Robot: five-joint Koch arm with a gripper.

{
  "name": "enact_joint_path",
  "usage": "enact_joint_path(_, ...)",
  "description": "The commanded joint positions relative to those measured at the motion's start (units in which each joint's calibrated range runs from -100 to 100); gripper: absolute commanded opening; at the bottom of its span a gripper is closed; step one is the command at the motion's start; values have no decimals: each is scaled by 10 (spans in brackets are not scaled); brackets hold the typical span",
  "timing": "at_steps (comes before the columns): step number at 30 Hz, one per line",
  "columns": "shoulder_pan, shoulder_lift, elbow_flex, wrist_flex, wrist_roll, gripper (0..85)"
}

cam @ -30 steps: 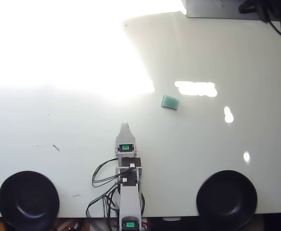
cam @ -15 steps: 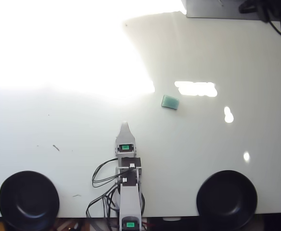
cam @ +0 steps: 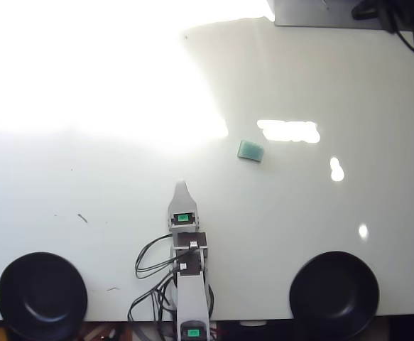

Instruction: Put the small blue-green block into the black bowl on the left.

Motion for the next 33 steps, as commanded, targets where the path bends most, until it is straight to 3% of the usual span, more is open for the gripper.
enact_joint_path(1, 0, -20, -15, -14, -2, 482)
enact_joint_path(18, -31, -25, 109, -91, -2, 464)
enact_joint_path(33, -91, 179, 338, -174, 0, 465)
